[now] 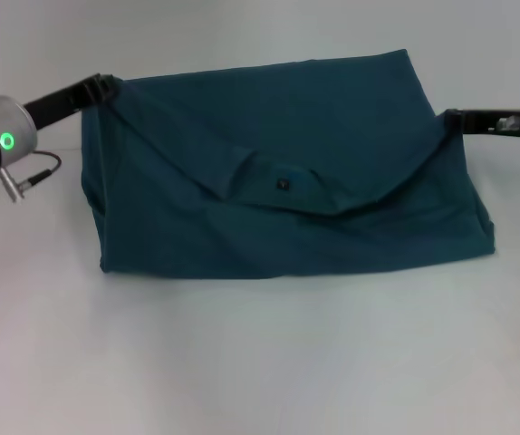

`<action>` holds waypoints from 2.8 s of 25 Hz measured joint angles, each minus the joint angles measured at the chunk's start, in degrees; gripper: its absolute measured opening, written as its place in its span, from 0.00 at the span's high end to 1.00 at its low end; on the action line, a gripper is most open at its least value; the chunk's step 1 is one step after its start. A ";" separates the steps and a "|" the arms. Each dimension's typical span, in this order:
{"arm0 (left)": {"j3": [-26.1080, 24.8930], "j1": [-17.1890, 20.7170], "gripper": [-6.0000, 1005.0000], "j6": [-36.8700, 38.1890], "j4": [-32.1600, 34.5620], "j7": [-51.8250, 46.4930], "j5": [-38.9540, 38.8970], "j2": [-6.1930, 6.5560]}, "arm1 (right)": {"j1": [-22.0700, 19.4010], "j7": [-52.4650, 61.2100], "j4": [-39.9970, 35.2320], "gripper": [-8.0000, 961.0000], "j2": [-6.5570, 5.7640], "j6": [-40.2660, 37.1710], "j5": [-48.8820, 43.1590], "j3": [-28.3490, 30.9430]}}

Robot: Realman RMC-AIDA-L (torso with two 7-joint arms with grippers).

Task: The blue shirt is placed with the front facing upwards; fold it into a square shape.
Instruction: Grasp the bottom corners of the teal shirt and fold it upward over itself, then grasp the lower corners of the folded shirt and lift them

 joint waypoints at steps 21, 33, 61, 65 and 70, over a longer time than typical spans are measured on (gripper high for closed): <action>0.21 0.68 0.99 -2.86 -1.20 3.23 -1.44 -1.78 | 0.18 -3.03 3.28 0.96 0.70 5.44 2.09 -0.09; 0.30 2.18 0.76 -0.33 0.84 4.66 -1.13 -3.01 | -1.30 -3.24 1.36 0.82 1.55 2.59 2.20 0.04; 4.01 20.64 0.13 23.51 18.22 -1.59 -0.21 -3.29 | -16.00 5.63 -15.68 0.22 2.52 -25.71 5.91 0.02; 4.48 21.88 0.13 25.61 19.64 -1.39 1.90 -3.55 | -17.53 9.07 -15.88 0.22 0.86 -29.13 5.82 -0.04; 5.60 22.55 0.13 26.37 19.92 -0.79 3.50 -3.87 | -18.15 12.45 -15.88 0.22 -0.29 -30.35 3.33 -0.20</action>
